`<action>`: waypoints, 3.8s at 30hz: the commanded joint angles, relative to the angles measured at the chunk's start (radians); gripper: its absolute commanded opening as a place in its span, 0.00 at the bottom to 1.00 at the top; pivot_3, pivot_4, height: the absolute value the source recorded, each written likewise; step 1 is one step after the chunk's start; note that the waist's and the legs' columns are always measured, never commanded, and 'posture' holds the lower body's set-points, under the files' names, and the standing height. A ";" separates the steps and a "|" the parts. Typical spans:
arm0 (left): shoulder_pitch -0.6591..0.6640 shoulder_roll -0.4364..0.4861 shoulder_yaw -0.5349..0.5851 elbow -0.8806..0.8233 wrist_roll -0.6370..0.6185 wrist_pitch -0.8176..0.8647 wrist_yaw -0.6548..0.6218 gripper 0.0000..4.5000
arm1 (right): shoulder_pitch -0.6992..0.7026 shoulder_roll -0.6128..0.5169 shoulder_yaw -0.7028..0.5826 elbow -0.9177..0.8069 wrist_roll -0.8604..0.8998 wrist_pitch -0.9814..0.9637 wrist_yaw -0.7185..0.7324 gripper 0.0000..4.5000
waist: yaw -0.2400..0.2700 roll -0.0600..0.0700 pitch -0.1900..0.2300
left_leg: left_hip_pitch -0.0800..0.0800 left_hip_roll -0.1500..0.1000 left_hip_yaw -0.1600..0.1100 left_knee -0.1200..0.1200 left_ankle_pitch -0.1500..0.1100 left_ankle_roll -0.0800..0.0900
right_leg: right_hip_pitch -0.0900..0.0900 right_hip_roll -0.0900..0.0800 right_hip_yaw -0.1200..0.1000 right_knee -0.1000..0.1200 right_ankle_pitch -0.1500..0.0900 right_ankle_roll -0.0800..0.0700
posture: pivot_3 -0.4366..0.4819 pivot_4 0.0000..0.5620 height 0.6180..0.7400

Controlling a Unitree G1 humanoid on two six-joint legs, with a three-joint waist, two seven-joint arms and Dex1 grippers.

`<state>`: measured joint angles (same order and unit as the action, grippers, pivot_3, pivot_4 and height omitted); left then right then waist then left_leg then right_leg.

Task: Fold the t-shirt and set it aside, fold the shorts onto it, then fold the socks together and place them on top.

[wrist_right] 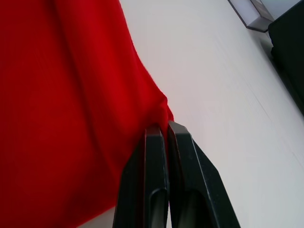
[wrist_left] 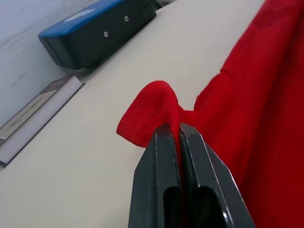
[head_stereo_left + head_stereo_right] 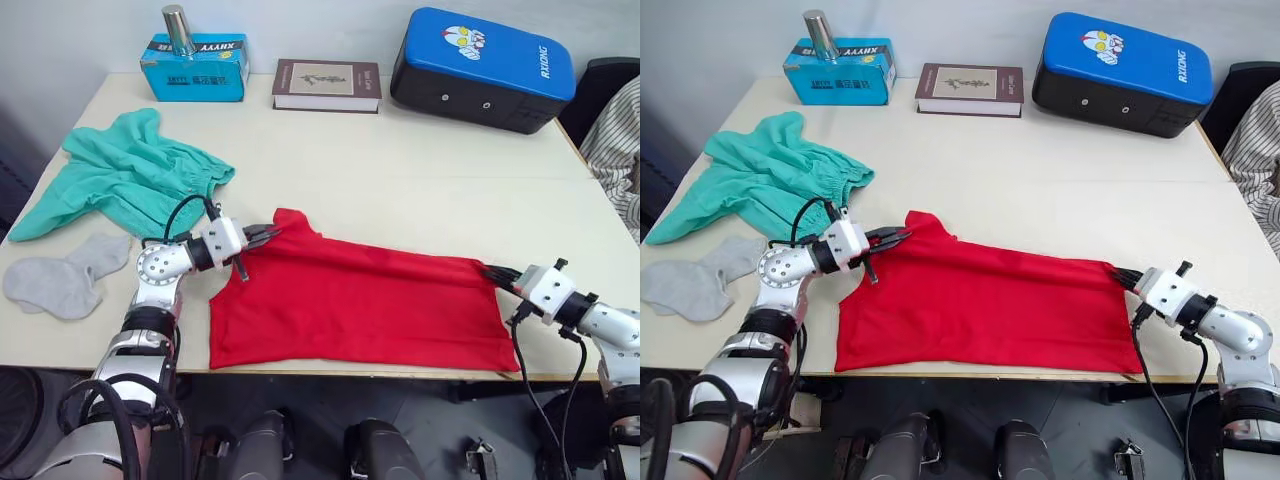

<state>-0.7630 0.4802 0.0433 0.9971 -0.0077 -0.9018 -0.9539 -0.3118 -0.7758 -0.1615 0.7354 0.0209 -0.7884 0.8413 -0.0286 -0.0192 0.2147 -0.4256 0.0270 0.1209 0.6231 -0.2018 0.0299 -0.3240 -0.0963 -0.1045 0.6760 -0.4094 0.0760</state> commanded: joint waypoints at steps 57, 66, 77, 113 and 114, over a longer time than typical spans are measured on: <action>0.212 0.212 -0.058 -0.809 -0.494 1.403 -0.047 0.99 | 0.038 -0.214 0.026 -0.366 0.339 0.886 0.378 1.00 | 0.003 0.001 -0.002 | 0.002 0.000 -0.001 -0.002 -0.001 0.001 | 0.003 0.000 0.001 -0.003 0.000 0.000 | 0.48 0.27 1.00; 0.148 0.145 -0.061 -0.754 -0.439 1.498 0.017 0.99 | -0.020 -0.197 0.052 -0.280 0.302 0.893 0.435 1.00 | 0.003 0.001 -0.002 | 0.002 0.000 -0.001 -0.002 -0.001 0.001 | 0.003 0.000 0.001 -0.003 0.000 0.000 | 0.48 0.27 1.00; 0.077 0.103 -0.105 -0.685 -0.416 1.519 -0.074 0.95 | -0.030 -0.211 0.045 -0.256 0.302 0.930 0.482 1.00 | 0.003 0.001 -0.002 | 0.002 0.001 -0.001 -0.002 -0.001 0.001 | 0.003 0.000 0.001 -0.003 0.000 0.000 | 0.48 0.27 1.00; 0.118 0.105 -0.101 -0.702 -0.347 1.438 -0.136 0.00 | 0.001 -0.261 -0.030 -0.343 0.343 0.992 0.526 0.87 | 0.004 0.001 -0.001 | 0.002 0.000 0.000 -0.003 -0.001 0.001 | 0.003 0.000 0.001 -0.005 0.000 0.000 | 0.48 0.27 1.00; 0.118 0.105 -0.101 -0.701 -0.346 1.437 -0.136 0.00 | 0.006 -0.264 -0.032 -0.349 0.346 0.997 0.529 0.87 | 0.004 0.001 -0.001 | 0.002 0.000 0.000 -0.003 -0.001 0.001 | 0.003 0.000 0.001 -0.005 0.000 0.000 | 0.48 0.27 1.00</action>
<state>-0.6523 0.5804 -0.0677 0.3258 -0.3527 0.5530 -1.0796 -0.3133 -1.0102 -0.1513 0.4199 0.3443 0.2007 1.3606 -0.0249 -0.0183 0.2132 -0.4240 0.0275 0.1204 0.6205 -0.2025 0.0308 -0.3210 -0.0962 -0.1036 0.6705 -0.4094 0.0759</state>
